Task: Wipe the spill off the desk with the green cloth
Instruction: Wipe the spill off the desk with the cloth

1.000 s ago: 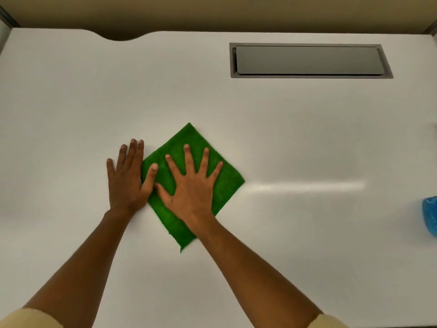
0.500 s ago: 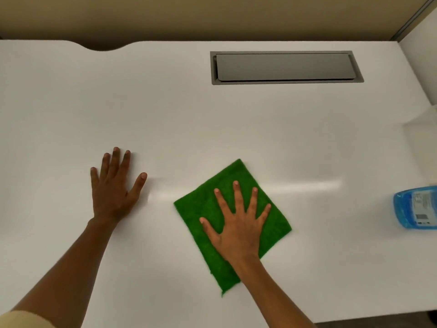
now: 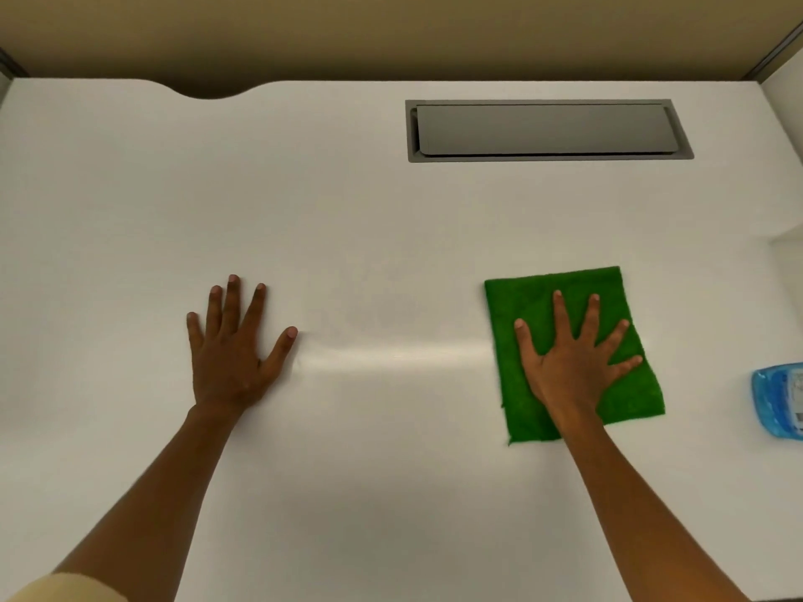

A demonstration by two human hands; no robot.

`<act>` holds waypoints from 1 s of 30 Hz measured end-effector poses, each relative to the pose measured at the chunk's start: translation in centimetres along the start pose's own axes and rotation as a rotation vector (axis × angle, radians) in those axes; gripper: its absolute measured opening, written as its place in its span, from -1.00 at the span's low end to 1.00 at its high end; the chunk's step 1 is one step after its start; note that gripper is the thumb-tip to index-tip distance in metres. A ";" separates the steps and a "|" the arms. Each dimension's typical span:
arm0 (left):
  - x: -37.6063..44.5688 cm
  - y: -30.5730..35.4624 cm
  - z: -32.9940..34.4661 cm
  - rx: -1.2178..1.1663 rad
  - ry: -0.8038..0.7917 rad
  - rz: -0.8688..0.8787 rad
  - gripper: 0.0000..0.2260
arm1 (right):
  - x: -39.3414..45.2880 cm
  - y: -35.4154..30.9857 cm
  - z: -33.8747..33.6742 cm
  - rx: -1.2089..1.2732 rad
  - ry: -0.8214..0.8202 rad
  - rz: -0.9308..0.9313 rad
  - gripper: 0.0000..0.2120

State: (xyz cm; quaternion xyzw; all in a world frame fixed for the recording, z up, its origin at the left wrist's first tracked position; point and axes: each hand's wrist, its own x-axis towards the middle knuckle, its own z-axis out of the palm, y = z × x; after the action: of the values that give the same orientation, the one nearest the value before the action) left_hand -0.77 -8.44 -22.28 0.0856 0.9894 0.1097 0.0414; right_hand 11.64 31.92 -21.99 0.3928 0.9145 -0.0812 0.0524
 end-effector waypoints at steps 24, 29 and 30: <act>0.2 -0.5 0.1 -0.034 0.030 0.021 -0.32 | -4.7 -21.4 2.7 0.053 -0.012 -0.475 -0.20; 0.1 -0.6 -0.1 -0.066 0.041 0.047 -0.30 | -8.7 -20.3 3.5 0.027 0.013 -0.582 -0.23; 0.1 -0.7 -0.1 -0.072 0.039 0.051 -0.30 | -9.4 -19.9 3.6 0.022 0.013 -0.599 -0.24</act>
State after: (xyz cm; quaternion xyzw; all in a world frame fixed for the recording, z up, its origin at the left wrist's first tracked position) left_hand -0.97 -9.14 -22.32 0.1070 0.9829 0.1481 0.0222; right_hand 3.72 11.02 -21.91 0.1064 0.9891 -0.1006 0.0162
